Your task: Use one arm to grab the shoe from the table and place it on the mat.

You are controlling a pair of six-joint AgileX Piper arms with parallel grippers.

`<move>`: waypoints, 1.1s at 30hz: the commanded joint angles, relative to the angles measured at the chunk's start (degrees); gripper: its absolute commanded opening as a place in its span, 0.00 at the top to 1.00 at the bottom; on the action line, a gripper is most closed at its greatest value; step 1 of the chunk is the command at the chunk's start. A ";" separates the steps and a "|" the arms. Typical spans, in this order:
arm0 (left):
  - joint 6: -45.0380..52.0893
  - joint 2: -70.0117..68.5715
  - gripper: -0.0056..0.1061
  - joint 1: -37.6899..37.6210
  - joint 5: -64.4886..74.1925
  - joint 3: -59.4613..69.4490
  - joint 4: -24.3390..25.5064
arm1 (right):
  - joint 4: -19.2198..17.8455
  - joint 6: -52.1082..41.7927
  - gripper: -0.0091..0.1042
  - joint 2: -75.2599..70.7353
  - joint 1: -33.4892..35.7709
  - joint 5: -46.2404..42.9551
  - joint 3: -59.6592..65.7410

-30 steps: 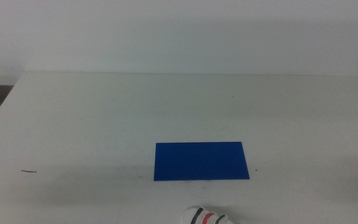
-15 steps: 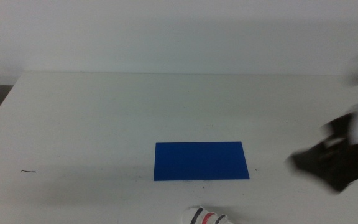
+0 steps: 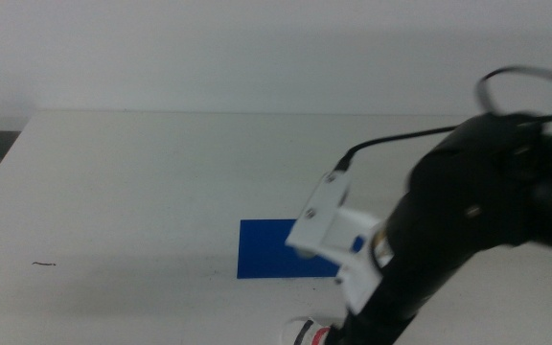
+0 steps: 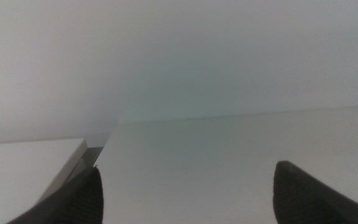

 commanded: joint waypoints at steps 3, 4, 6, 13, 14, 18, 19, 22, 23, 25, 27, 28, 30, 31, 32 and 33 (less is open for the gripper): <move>-0.08 0.28 0.11 -0.01 -0.73 0.02 -0.23 | -1.65 0.39 0.12 4.41 2.30 -2.41 -0.38; -0.08 0.28 0.11 -0.01 -0.73 0.02 -0.23 | -1.93 0.39 0.12 5.52 2.42 -2.52 -0.38; -0.08 0.28 0.11 -0.01 -0.73 0.02 -0.23 | -1.82 0.39 0.12 7.53 2.75 -3.20 -0.38; -0.08 0.28 0.11 -0.01 -0.73 0.02 -0.23 | -4.72 3.65 0.12 12.51 2.64 -8.32 0.60; -0.08 0.28 0.11 -0.01 -0.73 0.02 -0.23 | -5.05 4.35 0.13 13.07 2.52 -9.27 0.85; -0.08 0.28 0.11 -0.01 -0.73 0.02 -0.23 | -5.32 6.04 0.23 14.51 2.13 -10.82 1.23; -0.08 0.28 0.11 -0.01 -0.73 0.02 -0.23 | -5.31 6.38 0.27 14.71 2.13 -10.82 1.23; -0.08 0.28 0.11 -0.01 -0.73 0.02 -0.23 | -5.31 6.68 0.48 14.97 2.13 -10.61 1.23; -0.08 0.28 0.11 -0.01 -0.73 0.02 -0.23 | -5.31 6.79 0.56 14.97 2.13 -10.32 1.23; -0.08 0.28 0.11 -0.01 -0.73 0.02 -0.23 | -5.31 6.79 0.69 14.62 2.13 -8.47 0.88; -0.08 0.28 0.11 -0.01 -0.73 0.02 -0.23 | -5.84 6.79 0.79 13.90 2.13 -3.72 -1.47; -0.08 0.28 0.11 -0.01 -0.73 0.02 -0.23 | -6.48 6.79 0.82 13.64 2.13 -1.11 -3.47; -0.08 0.28 0.11 -0.01 -0.73 0.02 -0.23 | -7.32 6.42 0.85 13.39 1.40 3.12 -8.28; -0.08 0.28 0.11 -0.01 -0.73 0.02 -0.23 | -7.32 5.11 0.85 13.39 0.53 3.89 -10.21; -0.08 0.28 0.11 -0.01 -0.73 0.02 -0.23 | -7.42 2.91 0.86 13.76 -0.60 4.04 -12.49; -0.08 0.28 0.11 -0.01 -0.73 0.02 -0.23 | -7.56 0.98 0.85 14.29 -1.90 4.04 -14.27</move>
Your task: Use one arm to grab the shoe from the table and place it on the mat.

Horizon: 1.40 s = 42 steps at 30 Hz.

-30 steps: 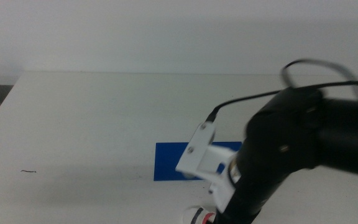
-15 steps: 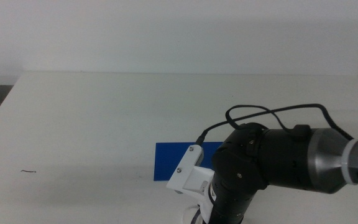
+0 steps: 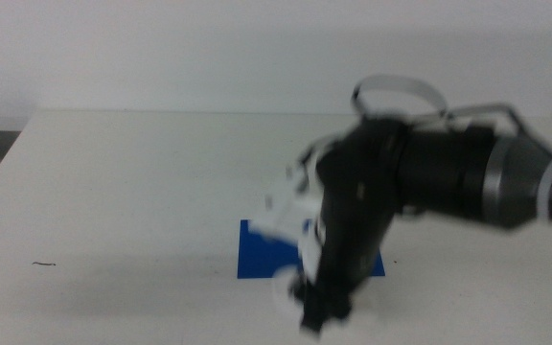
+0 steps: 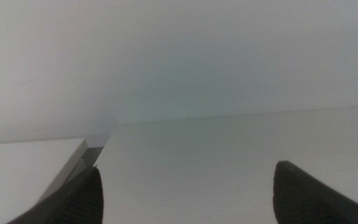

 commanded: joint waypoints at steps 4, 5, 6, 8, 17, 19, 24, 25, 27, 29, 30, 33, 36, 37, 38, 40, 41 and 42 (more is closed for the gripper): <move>-0.08 0.28 0.11 -0.01 -0.73 0.02 -0.23 | -1.90 -7.85 0.85 3.65 -6.34 1.70 -10.84; -0.08 0.28 0.11 -0.01 -0.73 0.02 -0.23 | -2.05 -7.97 0.85 4.74 -7.04 1.95 -12.50; -0.08 0.28 0.11 -0.01 -0.73 0.02 -0.23 | -2.24 -7.97 0.85 6.16 -7.78 2.04 -14.93; -0.08 0.28 0.11 -0.01 -0.73 0.02 -0.23 | -2.38 -7.97 0.85 9.11 -8.96 2.04 -18.52; -0.08 0.28 0.11 -0.01 -0.73 0.02 -0.23 | -1.81 -7.97 0.86 17.35 -9.83 4.89 -26.81; -0.08 0.28 0.11 -0.01 -0.73 0.02 -0.23 | -1.81 -7.97 0.86 17.84 -9.83 4.63 -26.81; -0.08 0.28 0.11 -0.01 -0.73 0.02 -0.23 | -1.81 -19.64 0.86 17.95 -9.83 2.92 -26.70; -0.08 0.28 0.11 -0.01 -0.73 0.02 -0.23 | -1.81 -25.22 0.86 17.95 -9.83 2.68 -26.70; -0.08 0.28 0.11 -0.01 -0.73 0.02 -0.23 | -0.97 -34.69 0.86 18.18 -9.83 2.68 -26.70; -0.08 0.28 0.11 -0.01 -0.73 0.02 -0.23 | -0.45 -41.17 0.86 18.45 -9.83 2.68 -26.70; -0.08 0.28 0.11 -0.01 -0.73 0.02 -0.23 | -0.34 -41.53 0.86 18.73 -9.83 2.68 -26.70; -0.08 0.28 0.11 -0.01 -0.73 0.02 -0.23 | 0.22 -39.96 0.86 19.65 -9.83 2.68 -26.70; -0.08 0.28 0.11 -0.01 -0.73 0.02 -0.23 | 0.24 -39.42 0.86 20.72 -9.83 2.68 -26.70; -0.08 0.28 0.11 -0.01 -0.73 0.02 -0.23 | 0.24 -39.42 0.86 21.13 -9.83 2.54 -26.70; -0.08 0.28 0.11 -0.01 -0.73 0.02 -0.23 | 0.24 -39.19 0.86 21.24 -9.83 2.25 -26.70; -0.08 0.28 0.11 -0.01 -0.73 0.02 -0.23 | 0.24 -38.10 0.86 21.97 -9.83 1.31 -26.70; -0.08 0.28 0.11 -0.01 -0.73 0.02 -0.23 | 0.24 -36.73 0.86 22.29 -9.83 0.86 -26.70; -0.08 0.28 0.11 -0.01 -0.73 0.02 -0.23 | 0.24 -36.11 0.86 22.25 -9.83 0.43 -26.70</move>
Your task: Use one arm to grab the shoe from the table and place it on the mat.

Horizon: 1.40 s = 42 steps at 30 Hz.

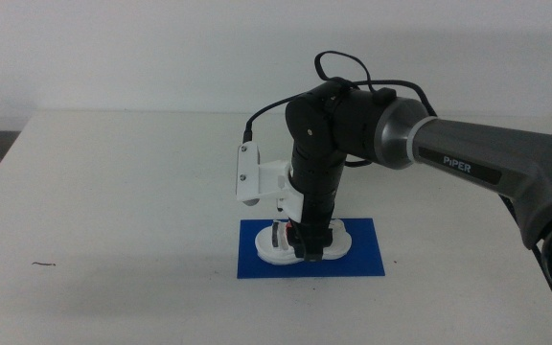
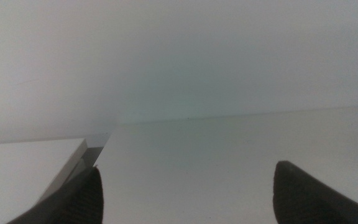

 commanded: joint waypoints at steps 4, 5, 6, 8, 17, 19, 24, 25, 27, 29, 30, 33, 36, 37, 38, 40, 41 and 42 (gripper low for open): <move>-0.08 0.28 0.11 -0.01 -0.73 0.02 -0.23 | 0.01 2.42 0.76 0.35 -0.34 -1.64 -0.32; -0.08 0.28 0.11 -0.01 -0.73 0.02 -0.23 | 0.01 2.42 0.72 0.39 -0.34 -1.64 -0.32; -0.08 0.28 0.11 -0.01 -0.73 0.02 -0.23 | 0.01 2.42 0.67 0.50 -0.34 -1.48 -0.32; -0.08 0.28 0.11 -0.01 -0.73 0.02 -0.23 | 0.01 2.42 0.54 0.62 -0.34 -1.32 -0.32; -0.08 0.28 0.11 -0.01 -0.73 0.02 -0.23 | -2.26 10.39 0.27 -6.37 -0.50 -3.13 3.11; -0.08 0.28 0.11 -0.01 -0.73 0.02 -0.23 | -5.15 20.21 0.27 -14.52 -1.59 -7.71 9.88; -0.08 0.28 0.11 -0.01 -0.73 0.02 -0.23 | -8.22 45.16 0.27 -40.15 -7.86 -29.53 36.72; -0.08 0.28 0.11 -0.01 -0.73 0.02 -0.23 | -8.06 47.92 0.27 -46.05 -9.77 -32.62 41.19; -0.08 0.28 0.11 -0.01 -0.73 0.02 -0.23 | -6.38 50.94 0.27 -57.33 -14.02 -38.72 51.58; -0.08 0.28 0.11 -0.01 -0.73 0.02 -0.23 | -5.12 52.04 0.27 -67.77 -18.16 -44.33 60.84; -0.08 0.28 0.11 -0.01 -0.73 0.02 -0.23 | -5.03 52.47 0.27 -71.62 -19.52 -46.33 64.16; -0.08 0.28 0.11 -0.01 -0.73 0.02 -0.23 | -3.97 52.91 0.27 -81.94 -23.31 -51.11 73.95; -0.08 0.28 0.11 -0.01 -0.73 0.02 -0.23 | -2.68 52.91 0.27 -90.40 -26.18 -51.56 81.67; -0.08 0.28 0.11 -0.01 -0.73 0.02 -0.23 | -2.79 52.91 0.27 -92.82 -26.93 -52.22 83.80; -0.08 0.28 0.11 -0.01 -0.73 0.02 -0.23 | -2.67 52.91 0.27 -95.18 -27.63 -53.70 85.83; -0.08 0.28 0.11 -0.01 -0.73 0.02 -0.23 | -2.04 53.62 0.27 -99.61 -28.39 -55.62 88.94; -0.08 0.28 0.11 -0.01 -0.73 0.02 -0.23 | -1.30 53.63 0.27 -101.74 -28.64 -55.49 90.28; -0.08 0.28 0.11 -0.01 -0.73 0.02 -0.23 | -1.09 53.63 0.27 -103.76 -28.78 -55.34 91.51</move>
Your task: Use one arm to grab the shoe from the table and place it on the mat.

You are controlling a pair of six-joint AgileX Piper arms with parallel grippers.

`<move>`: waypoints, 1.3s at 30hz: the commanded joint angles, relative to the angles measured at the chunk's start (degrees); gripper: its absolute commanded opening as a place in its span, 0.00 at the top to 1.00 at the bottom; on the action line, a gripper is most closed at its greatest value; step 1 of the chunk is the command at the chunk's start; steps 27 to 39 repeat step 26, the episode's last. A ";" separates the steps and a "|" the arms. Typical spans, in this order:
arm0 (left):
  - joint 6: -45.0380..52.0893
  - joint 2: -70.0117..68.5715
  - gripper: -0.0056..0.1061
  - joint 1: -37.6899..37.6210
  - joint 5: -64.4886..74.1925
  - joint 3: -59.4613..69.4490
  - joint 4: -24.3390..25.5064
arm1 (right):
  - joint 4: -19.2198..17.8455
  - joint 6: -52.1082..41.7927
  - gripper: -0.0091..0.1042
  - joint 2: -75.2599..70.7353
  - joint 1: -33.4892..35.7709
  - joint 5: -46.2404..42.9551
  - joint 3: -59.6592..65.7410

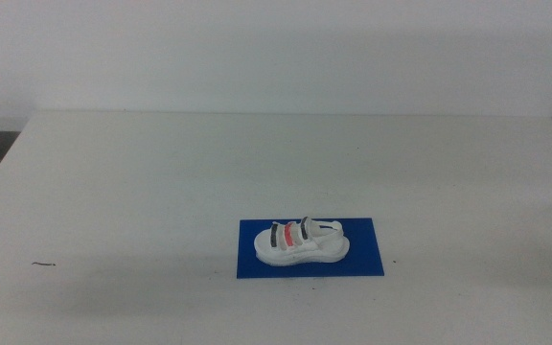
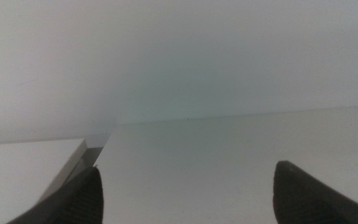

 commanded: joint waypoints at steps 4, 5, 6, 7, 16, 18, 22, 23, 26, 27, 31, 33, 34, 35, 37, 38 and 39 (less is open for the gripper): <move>-0.08 0.28 0.11 -0.01 -0.73 0.02 -0.23 | 0.64 0.17 0.27 -10.48 -0.62 -1.52 6.52; -0.08 0.28 0.11 -0.01 -0.73 0.02 -0.23 | 0.64 0.17 0.27 -12.40 -0.62 -1.52 7.63; -0.08 0.28 0.11 -0.01 -0.73 0.02 -0.23 | 0.64 0.17 0.27 -14.32 -0.62 -1.52 8.68; -0.08 0.28 0.11 -0.01 -0.73 0.02 -0.23 | 0.64 0.17 0.27 -16.14 -0.62 -1.52 9.48; -0.08 0.28 0.11 -0.01 -0.73 0.02 -0.23 | 0.75 0.17 0.27 -25.53 -0.62 -1.32 12.84; -0.08 0.28 0.11 -0.01 -0.73 0.02 -0.23 | 0.75 0.17 0.27 -25.53 -0.62 -0.64 12.84; -0.08 0.28 0.11 -0.01 -0.73 0.02 -0.23 | 0.87 0.17 0.27 -25.53 -0.62 0.08 12.84; -0.08 0.28 0.11 -0.01 -0.73 0.02 -0.23 | 0.87 0.17 0.27 -25.53 -0.62 0.08 12.84; -0.08 0.28 0.11 -0.01 -0.73 0.02 -0.23 | 0.87 0.17 0.27 -25.53 -0.62 0.08 12.84; -0.08 0.28 0.11 -0.01 -0.73 0.02 -0.23 | 0.87 0.17 0.27 -25.53 -0.62 0.08 12.84; -0.08 0.28 0.11 -0.01 -0.73 0.02 -0.23 | 0.87 0.17 0.27 -25.53 -0.62 0.08 12.84; -0.08 0.28 0.11 -0.01 -0.73 0.02 -0.23 | 0.87 0.17 0.27 -25.53 -0.62 0.08 12.84; -0.08 0.28 0.11 -0.01 -0.73 0.02 -0.23 | 0.87 0.17 0.27 -25.53 -0.62 0.08 12.84; -0.08 0.28 0.11 -0.01 -0.73 0.02 -0.23 | 0.87 0.17 0.27 -25.53 -0.62 0.08 12.84; -0.08 0.28 0.11 -0.01 -0.73 0.02 -0.23 | 0.87 0.17 0.27 -25.53 -0.62 0.08 12.84; -0.08 0.28 0.11 -0.01 -0.73 0.02 -0.23 | 0.87 0.17 0.27 -25.53 -0.62 0.08 12.84; -0.08 0.28 0.11 -0.01 -0.73 0.02 -0.23 | 0.87 0.17 0.27 -25.53 -0.62 0.08 12.84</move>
